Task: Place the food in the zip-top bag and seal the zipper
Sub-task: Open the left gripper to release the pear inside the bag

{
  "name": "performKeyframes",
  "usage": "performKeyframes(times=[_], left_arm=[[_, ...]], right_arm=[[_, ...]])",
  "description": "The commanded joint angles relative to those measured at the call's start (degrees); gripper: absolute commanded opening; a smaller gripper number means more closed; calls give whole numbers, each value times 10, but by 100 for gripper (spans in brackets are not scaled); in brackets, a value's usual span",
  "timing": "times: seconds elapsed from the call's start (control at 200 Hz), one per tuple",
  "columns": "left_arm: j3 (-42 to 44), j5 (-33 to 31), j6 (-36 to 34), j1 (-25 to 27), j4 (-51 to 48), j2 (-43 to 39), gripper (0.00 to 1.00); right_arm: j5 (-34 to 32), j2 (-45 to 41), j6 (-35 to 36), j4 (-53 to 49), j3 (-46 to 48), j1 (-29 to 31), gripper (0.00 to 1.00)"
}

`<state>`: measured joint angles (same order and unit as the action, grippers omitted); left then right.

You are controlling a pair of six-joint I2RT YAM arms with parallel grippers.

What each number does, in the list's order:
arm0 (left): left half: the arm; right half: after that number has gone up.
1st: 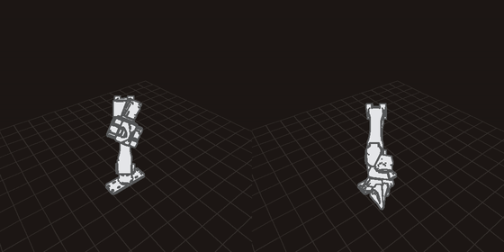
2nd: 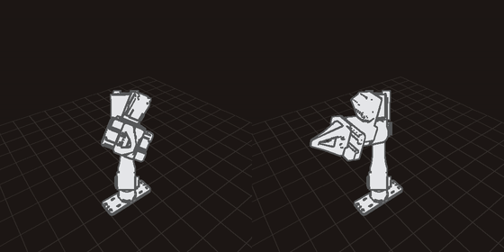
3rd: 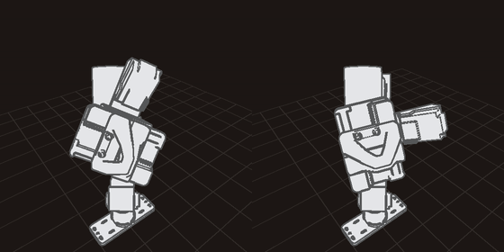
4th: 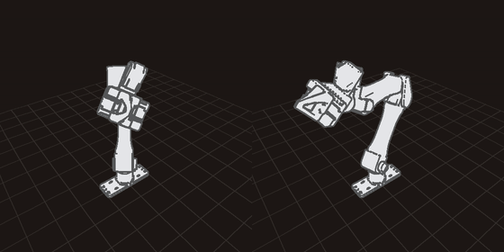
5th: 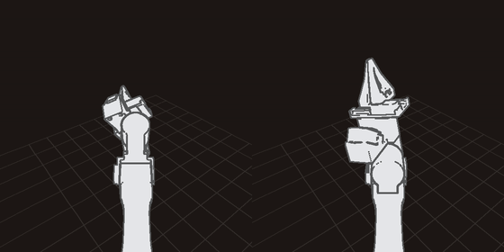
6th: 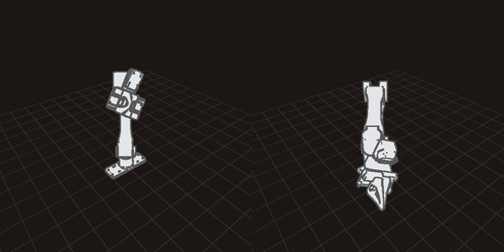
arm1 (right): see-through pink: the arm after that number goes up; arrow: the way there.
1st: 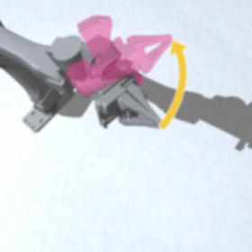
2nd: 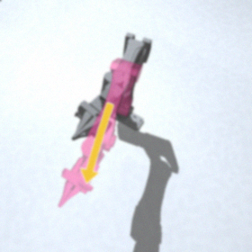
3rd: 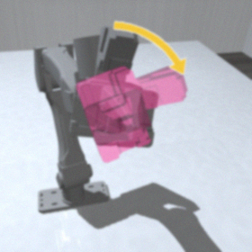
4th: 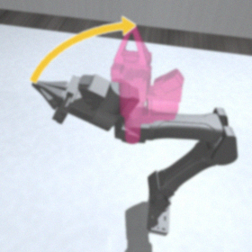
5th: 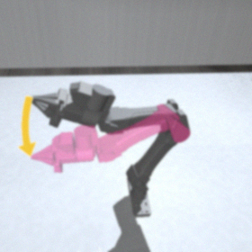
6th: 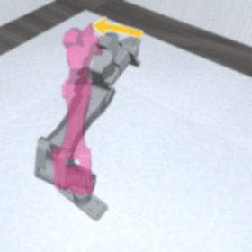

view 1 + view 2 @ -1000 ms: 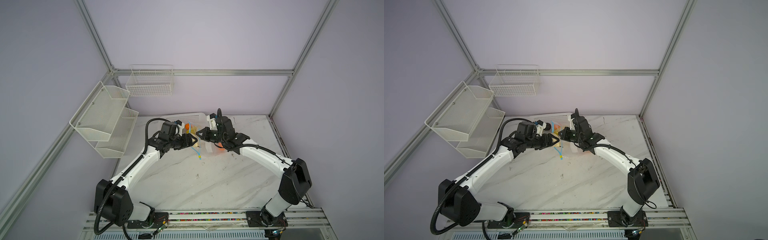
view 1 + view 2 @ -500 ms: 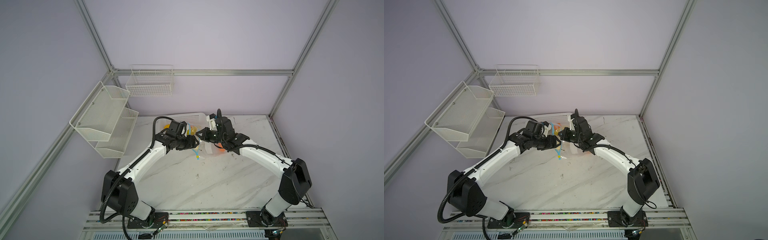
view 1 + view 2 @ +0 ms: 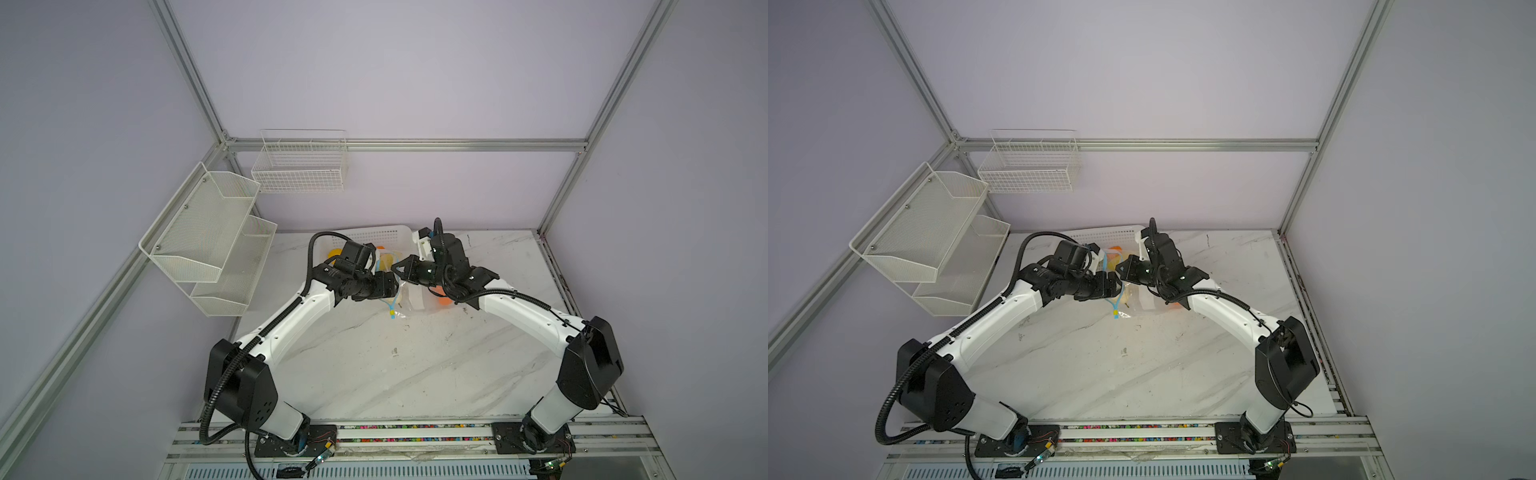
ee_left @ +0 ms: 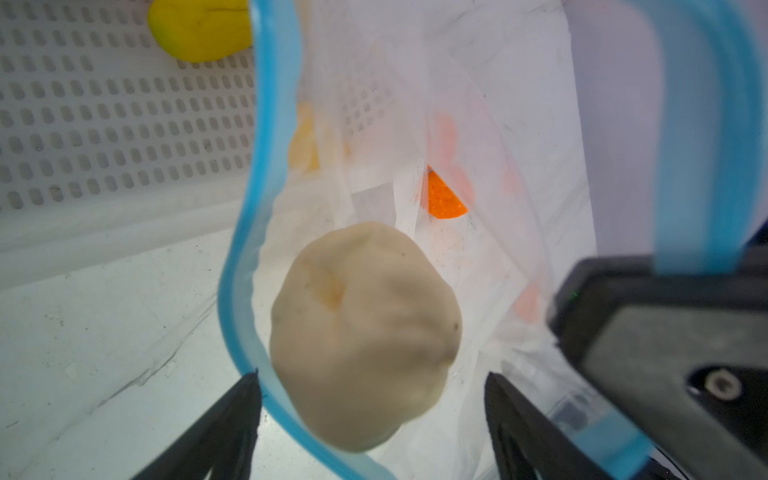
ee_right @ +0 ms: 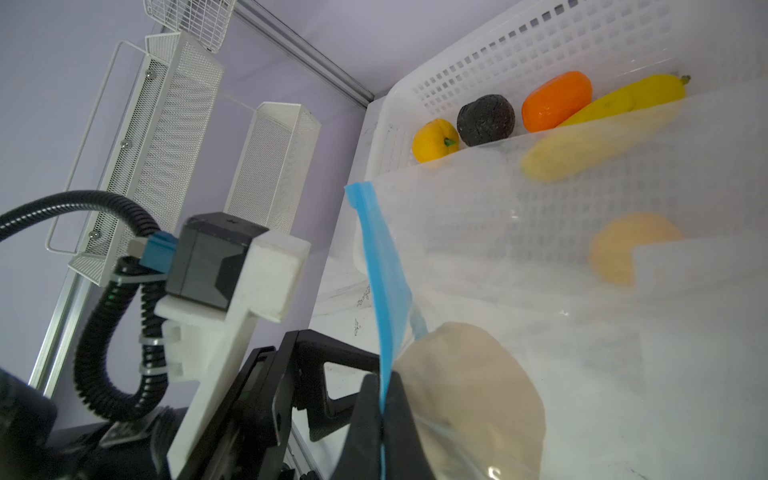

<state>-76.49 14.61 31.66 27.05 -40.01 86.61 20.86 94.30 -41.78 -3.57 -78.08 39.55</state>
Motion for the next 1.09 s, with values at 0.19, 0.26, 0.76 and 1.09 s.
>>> performKeyframes(times=[0.19, 0.26, 0.76, 1.09], left_arm=[[-54, -5, -13, 3, 6, -16, 86], [-53, -10, -13, 3, 4, -21, 86], [-57, -60, -26, -1, -16, -96, 85], [-48, -50, -47, -81, -27, -86, 85]], right_arm=[[7, -16, -8, 22, 10, 4, 0], [5, -17, -8, 22, 10, 3, 0], [-25, -32, -11, 18, 31, 1, 0], [-39, -60, -2, 1, 43, -19, 0]])
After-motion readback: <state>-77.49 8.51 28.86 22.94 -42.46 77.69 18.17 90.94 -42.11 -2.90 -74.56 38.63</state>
